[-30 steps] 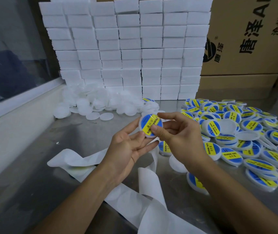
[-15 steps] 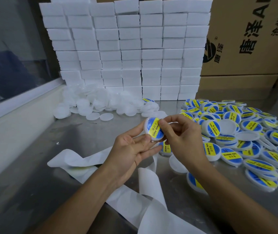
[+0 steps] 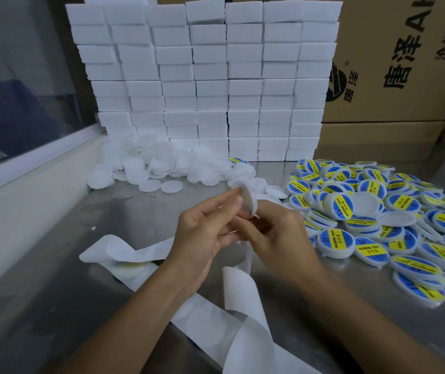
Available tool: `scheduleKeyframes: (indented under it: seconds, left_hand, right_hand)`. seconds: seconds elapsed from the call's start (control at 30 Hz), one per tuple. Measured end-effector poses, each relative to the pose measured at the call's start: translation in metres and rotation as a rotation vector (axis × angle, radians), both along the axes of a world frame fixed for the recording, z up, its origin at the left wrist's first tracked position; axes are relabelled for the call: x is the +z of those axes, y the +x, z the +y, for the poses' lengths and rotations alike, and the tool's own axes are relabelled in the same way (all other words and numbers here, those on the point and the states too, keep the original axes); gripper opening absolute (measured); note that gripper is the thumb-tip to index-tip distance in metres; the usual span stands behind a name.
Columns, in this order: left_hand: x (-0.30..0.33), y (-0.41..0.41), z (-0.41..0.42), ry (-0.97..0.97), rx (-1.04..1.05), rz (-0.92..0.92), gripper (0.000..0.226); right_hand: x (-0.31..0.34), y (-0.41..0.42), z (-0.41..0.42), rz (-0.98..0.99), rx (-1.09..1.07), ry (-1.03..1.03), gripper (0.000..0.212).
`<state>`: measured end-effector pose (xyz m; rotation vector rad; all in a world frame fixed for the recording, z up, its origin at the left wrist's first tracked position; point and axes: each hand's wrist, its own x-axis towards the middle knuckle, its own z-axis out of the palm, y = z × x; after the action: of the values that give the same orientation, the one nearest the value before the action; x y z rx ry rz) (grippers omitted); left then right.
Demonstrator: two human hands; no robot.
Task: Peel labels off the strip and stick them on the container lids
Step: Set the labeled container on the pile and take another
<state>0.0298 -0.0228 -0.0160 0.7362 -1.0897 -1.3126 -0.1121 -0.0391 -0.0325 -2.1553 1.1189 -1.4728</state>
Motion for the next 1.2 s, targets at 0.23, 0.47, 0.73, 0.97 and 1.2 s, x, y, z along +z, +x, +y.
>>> scheduleKeyframes:
  seconds: [0.23, 0.47, 0.73, 0.97, 1.2]
  left_hand:
    - [0.000, 0.002, 0.000, -0.029, 0.104, -0.052, 0.045]
    - [0.000, 0.002, -0.001, -0.031, 0.060, -0.033, 0.027]
    - [-0.004, -0.001, -0.001, 0.012, -0.027, -0.101, 0.027]
    - [0.000, 0.005, -0.002, 0.059, -0.011, -0.136, 0.028]
    - [-0.002, -0.002, 0.002, 0.067, -0.039, -0.096, 0.024]
  right_hand:
    - [0.004, 0.004, 0.003, 0.257, -0.102, -0.193, 0.030]
    - [0.002, 0.004, 0.001, 0.112, -0.120, -0.216, 0.045]
    - [0.004, -0.001, -0.004, -0.187, -0.071, 0.021, 0.042]
    - [0.011, -0.006, -0.001, -0.297, 0.065, 0.142, 0.010]
    - [0.013, -0.007, -0.003, -0.293, -0.005, 0.160, 0.017]
